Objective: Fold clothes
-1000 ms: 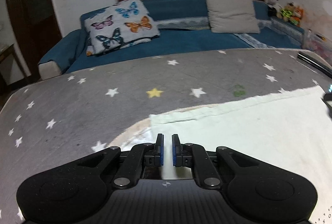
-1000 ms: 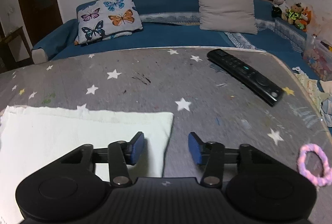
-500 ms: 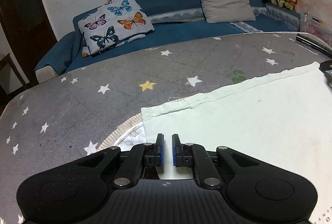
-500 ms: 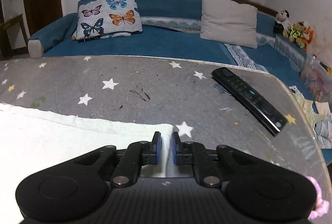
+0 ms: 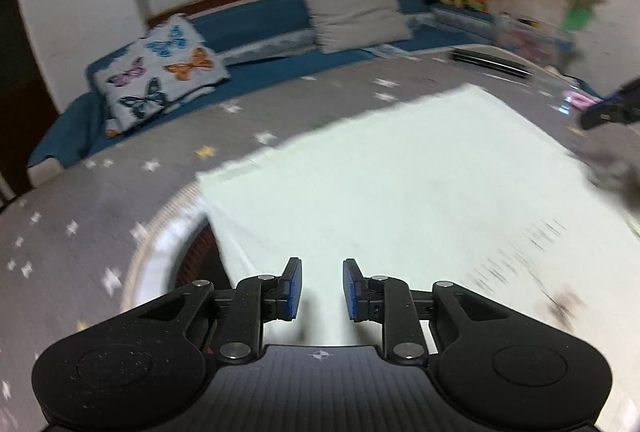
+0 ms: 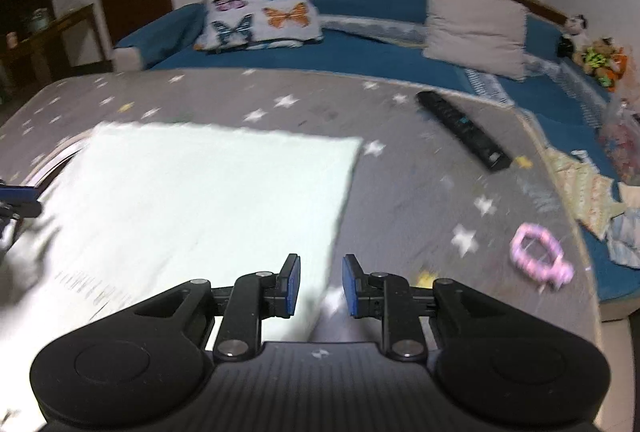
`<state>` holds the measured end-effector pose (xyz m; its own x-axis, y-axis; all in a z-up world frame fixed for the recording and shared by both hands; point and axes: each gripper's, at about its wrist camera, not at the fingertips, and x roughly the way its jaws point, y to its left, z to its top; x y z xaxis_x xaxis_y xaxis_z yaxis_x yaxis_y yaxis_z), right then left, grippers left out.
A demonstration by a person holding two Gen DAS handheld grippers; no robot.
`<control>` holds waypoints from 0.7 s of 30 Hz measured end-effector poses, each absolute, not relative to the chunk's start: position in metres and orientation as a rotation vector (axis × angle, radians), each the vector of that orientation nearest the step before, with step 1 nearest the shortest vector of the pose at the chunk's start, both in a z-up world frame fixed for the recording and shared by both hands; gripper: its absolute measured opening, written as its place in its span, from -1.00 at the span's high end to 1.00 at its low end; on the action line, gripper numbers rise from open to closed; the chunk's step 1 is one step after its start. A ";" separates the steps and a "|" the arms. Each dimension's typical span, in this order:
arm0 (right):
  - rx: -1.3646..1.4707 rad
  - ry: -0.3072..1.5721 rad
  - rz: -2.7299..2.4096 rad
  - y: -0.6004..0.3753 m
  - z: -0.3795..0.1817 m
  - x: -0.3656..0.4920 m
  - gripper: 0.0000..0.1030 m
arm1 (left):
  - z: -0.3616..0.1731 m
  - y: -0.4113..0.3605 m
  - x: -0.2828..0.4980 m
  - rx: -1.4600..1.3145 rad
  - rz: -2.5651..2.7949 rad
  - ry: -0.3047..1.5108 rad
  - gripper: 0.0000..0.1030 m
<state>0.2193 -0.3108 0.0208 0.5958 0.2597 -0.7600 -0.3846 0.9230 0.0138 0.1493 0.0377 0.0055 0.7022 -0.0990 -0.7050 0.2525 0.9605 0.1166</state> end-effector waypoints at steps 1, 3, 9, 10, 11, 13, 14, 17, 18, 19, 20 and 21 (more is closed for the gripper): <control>-0.153 0.857 0.391 -0.309 0.018 0.209 0.57 | 0.004 0.035 0.138 0.212 -0.215 0.770 0.53; -0.145 0.857 0.420 -0.306 0.012 0.192 0.58 | 0.001 0.034 0.121 0.197 -0.232 0.770 0.53; -0.122 0.862 0.412 -0.304 -0.018 0.174 0.58 | -0.013 0.038 0.088 0.129 -0.253 0.787 0.53; -0.116 0.853 0.407 -0.307 -0.020 0.173 0.58 | -0.016 0.040 0.084 0.119 -0.250 0.794 0.53; -0.113 0.840 0.400 -0.310 -0.021 0.171 0.60 | -0.019 0.042 0.081 0.115 -0.244 0.799 0.53; -0.127 0.835 0.355 -0.316 -0.022 0.170 0.60 | -0.023 0.046 0.073 0.108 -0.236 0.786 0.53; -0.120 0.835 0.343 -0.321 -0.023 0.169 0.61 | -0.023 0.048 0.070 0.099 -0.230 0.782 0.53; -0.081 0.841 0.326 -0.333 -0.023 0.164 0.61 | -0.023 0.059 0.061 0.061 -0.222 0.771 0.53; -0.075 0.843 0.320 -0.335 -0.023 0.161 0.61 | -0.023 0.063 0.058 0.053 -0.222 0.765 0.55; -0.072 0.842 0.320 -0.337 -0.024 0.157 0.61 | -0.024 0.065 0.054 0.049 -0.222 0.759 0.55; -0.069 0.841 0.319 -0.338 -0.024 0.154 0.61 | -0.024 0.067 0.051 0.049 -0.223 0.752 0.55; -0.061 0.839 0.318 -0.341 -0.024 0.150 0.61 | -0.024 0.068 0.048 0.052 -0.224 0.747 0.55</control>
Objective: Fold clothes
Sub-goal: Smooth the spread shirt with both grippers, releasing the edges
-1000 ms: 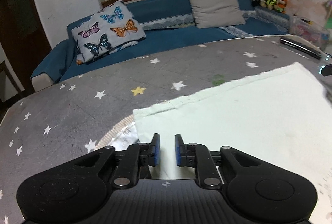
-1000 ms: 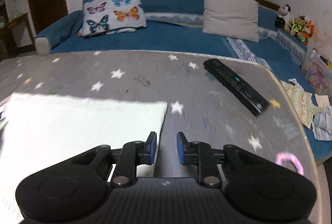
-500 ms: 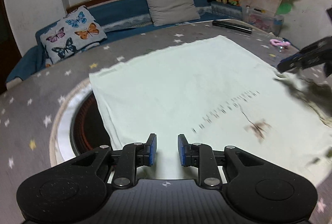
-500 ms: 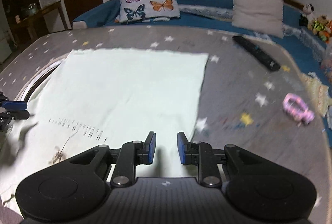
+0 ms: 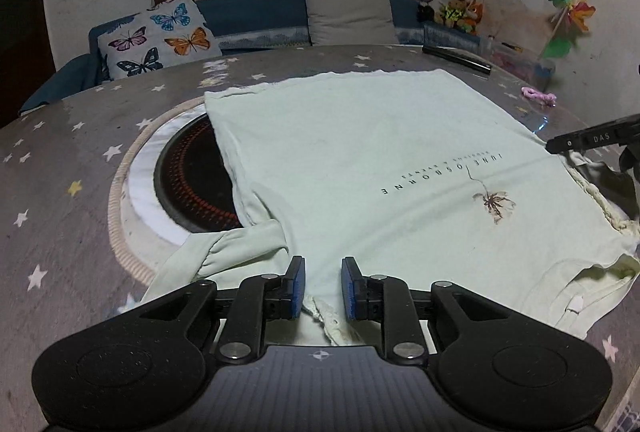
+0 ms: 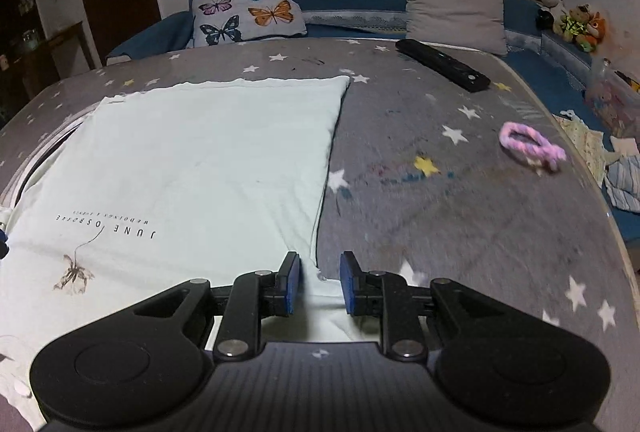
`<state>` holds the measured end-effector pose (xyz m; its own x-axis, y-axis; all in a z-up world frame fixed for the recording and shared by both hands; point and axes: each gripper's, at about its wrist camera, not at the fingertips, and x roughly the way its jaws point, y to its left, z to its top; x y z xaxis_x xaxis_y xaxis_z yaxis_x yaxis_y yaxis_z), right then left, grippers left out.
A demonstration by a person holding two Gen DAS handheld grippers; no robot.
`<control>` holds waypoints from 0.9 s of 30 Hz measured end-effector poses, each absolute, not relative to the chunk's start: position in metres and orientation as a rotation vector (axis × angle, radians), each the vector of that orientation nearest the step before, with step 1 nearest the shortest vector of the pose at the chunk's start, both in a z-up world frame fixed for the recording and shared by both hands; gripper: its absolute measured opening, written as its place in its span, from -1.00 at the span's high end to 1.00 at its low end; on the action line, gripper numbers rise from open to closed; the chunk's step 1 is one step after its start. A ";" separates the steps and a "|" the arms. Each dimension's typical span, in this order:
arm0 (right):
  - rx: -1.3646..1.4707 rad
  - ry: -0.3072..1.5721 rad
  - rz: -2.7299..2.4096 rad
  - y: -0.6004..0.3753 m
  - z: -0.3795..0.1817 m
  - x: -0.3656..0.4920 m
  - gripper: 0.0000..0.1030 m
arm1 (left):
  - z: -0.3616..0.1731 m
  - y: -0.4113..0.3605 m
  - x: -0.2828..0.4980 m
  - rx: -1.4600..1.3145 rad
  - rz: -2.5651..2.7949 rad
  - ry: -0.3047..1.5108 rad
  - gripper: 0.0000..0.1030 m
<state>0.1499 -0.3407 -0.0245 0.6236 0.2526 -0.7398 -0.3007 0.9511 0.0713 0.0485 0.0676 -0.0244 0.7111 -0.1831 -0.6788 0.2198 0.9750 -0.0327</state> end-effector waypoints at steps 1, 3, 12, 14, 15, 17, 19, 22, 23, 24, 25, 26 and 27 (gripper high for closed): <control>-0.048 0.837 0.315 -0.343 -0.025 0.146 0.61 | -0.024 0.068 0.046 0.057 -0.225 0.743 0.55; -0.046 0.837 0.309 -0.343 -0.025 0.143 0.61 | -0.024 0.068 0.044 0.064 -0.227 0.739 0.55; -0.102 0.765 0.391 -0.310 -0.001 0.120 0.30 | -0.013 0.061 0.030 0.080 -0.220 0.708 0.43; -0.132 0.770 0.440 -0.299 -0.001 0.110 0.26 | -0.015 0.057 0.026 0.095 -0.230 0.711 0.39; -0.146 0.776 0.462 -0.295 -0.003 0.105 0.19 | -0.016 0.054 0.025 0.106 -0.234 0.712 0.36; -0.163 0.793 0.501 -0.287 -0.006 0.095 0.10 | -0.019 0.049 0.020 0.133 -0.237 0.708 0.29; -0.188 0.811 0.536 -0.280 -0.010 0.083 0.08 | -0.020 0.046 0.014 0.155 -0.243 0.701 0.20; -0.256 0.822 0.583 -0.271 -0.016 0.060 -0.07 | -0.022 0.041 0.003 0.189 -0.257 0.693 0.08; -0.283 0.817 0.599 -0.268 -0.016 0.051 -0.09 | -0.023 0.039 -0.001 0.212 -0.261 0.689 0.06; -0.310 0.810 0.618 -0.266 -0.016 0.043 -0.10 | -0.024 0.037 -0.005 0.236 -0.265 0.685 0.01; -0.337 0.803 0.638 -0.264 -0.016 0.034 -0.10 | -0.026 0.035 -0.010 0.256 -0.268 0.680 -0.04; -0.363 0.799 0.658 -0.261 -0.015 0.025 -0.11 | -0.027 0.033 -0.014 0.273 -0.270 0.674 -0.04; -0.388 0.795 0.678 -0.259 -0.013 0.017 -0.13 | -0.027 0.033 -0.017 0.284 -0.273 0.670 -0.05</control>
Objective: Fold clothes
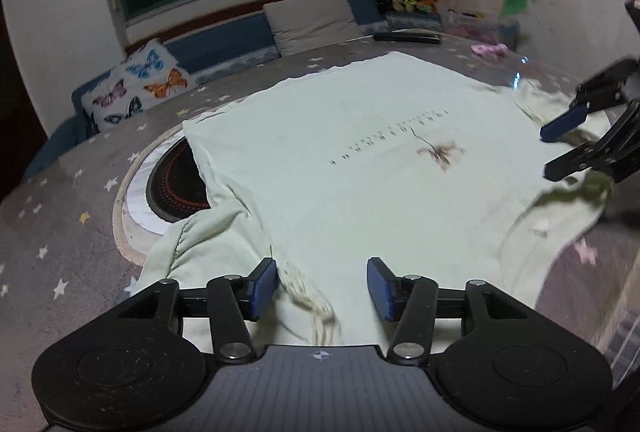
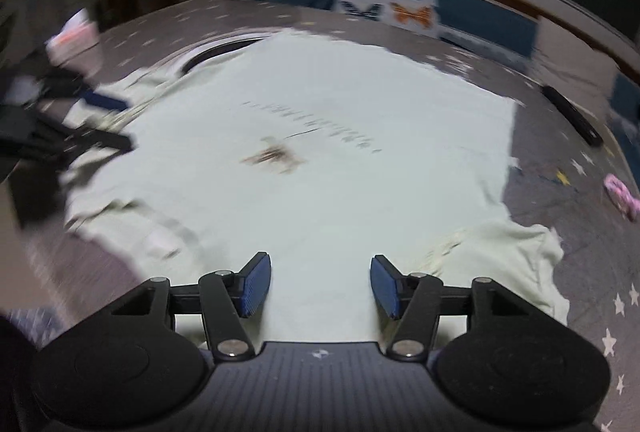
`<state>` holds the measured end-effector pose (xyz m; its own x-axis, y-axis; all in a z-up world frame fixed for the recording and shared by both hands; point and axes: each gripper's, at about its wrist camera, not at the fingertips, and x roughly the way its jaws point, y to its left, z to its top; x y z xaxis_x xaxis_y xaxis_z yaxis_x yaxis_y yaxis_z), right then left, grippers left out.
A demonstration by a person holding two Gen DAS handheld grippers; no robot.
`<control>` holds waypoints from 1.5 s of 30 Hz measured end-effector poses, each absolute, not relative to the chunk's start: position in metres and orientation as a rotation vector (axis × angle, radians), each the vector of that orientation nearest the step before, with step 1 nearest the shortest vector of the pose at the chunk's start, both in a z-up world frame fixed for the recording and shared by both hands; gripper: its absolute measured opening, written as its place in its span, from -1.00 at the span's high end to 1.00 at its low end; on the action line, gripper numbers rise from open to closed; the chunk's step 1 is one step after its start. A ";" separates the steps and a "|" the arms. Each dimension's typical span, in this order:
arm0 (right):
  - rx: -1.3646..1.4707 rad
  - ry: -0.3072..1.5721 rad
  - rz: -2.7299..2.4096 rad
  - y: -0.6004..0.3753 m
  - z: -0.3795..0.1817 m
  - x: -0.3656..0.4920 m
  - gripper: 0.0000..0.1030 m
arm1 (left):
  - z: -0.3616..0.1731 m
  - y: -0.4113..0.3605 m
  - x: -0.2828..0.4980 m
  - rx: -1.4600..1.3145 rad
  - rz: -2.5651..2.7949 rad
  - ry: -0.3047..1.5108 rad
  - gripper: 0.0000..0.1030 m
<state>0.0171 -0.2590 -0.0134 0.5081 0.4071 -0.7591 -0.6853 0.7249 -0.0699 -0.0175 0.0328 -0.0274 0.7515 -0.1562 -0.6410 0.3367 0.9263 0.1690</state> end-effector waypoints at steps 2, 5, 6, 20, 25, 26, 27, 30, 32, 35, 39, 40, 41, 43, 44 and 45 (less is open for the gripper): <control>-0.444 0.783 0.694 -0.255 -0.011 0.005 -0.13 | -0.027 0.033 -0.023 0.286 -0.284 0.671 -0.05; -0.459 0.781 0.695 -0.253 -0.006 0.002 -0.14 | -0.023 0.034 -0.028 0.272 -0.276 0.664 -0.05; -0.445 0.771 0.689 -0.254 -0.004 0.002 -0.15 | -0.021 0.035 -0.029 0.265 -0.273 0.658 -0.05; -0.417 0.759 0.717 -0.251 -0.003 -0.015 -0.25 | -0.006 0.077 -0.035 0.077 0.007 0.612 -0.05; -0.443 0.708 0.776 -0.223 0.011 -0.007 -0.33 | -0.005 0.111 -0.039 -0.020 0.173 0.611 -0.08; -0.450 0.696 0.789 -0.215 0.013 -0.005 -0.35 | -0.007 0.118 -0.038 -0.047 0.185 0.621 -0.08; -0.457 0.684 0.803 -0.206 0.014 -0.002 -0.35 | -0.009 0.123 -0.037 -0.075 0.191 0.631 -0.08; -0.471 0.652 0.858 -0.175 0.017 0.009 -0.35 | -0.016 0.134 -0.036 -0.132 0.192 0.653 -0.05; -0.466 0.644 0.902 -0.152 0.017 0.017 -0.35 | -0.019 0.140 -0.035 -0.174 0.174 0.665 0.09; -0.464 0.634 0.916 -0.119 0.017 0.032 -0.34 | -0.022 0.148 -0.035 -0.226 0.144 0.668 0.64; -0.448 0.626 0.839 -0.088 0.012 0.063 -0.35 | -0.020 0.149 -0.049 -0.250 0.117 0.639 0.88; -0.432 0.635 0.819 -0.083 0.011 0.073 -0.35 | -0.018 0.149 -0.053 -0.253 0.112 0.629 0.89; -0.418 0.643 0.804 -0.079 0.008 0.081 -0.35 | -0.016 0.150 -0.058 -0.257 0.108 0.617 0.89; -0.389 0.658 0.776 -0.070 0.003 0.097 -0.35 | -0.012 0.150 -0.064 -0.267 0.101 0.597 0.89; -0.374 0.665 0.762 -0.066 0.001 0.105 -0.35 | -0.011 0.150 -0.067 -0.271 0.096 0.591 0.89; -0.361 0.675 0.752 -0.062 -0.002 0.112 -0.35 | -0.010 0.150 -0.068 -0.271 0.094 0.590 0.89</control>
<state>0.1120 -0.0616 -0.0022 0.5366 0.5052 -0.6758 -0.7262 0.6844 -0.0650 -0.0681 0.1496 -0.0104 0.8281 0.0105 -0.5605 -0.1645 0.9604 -0.2250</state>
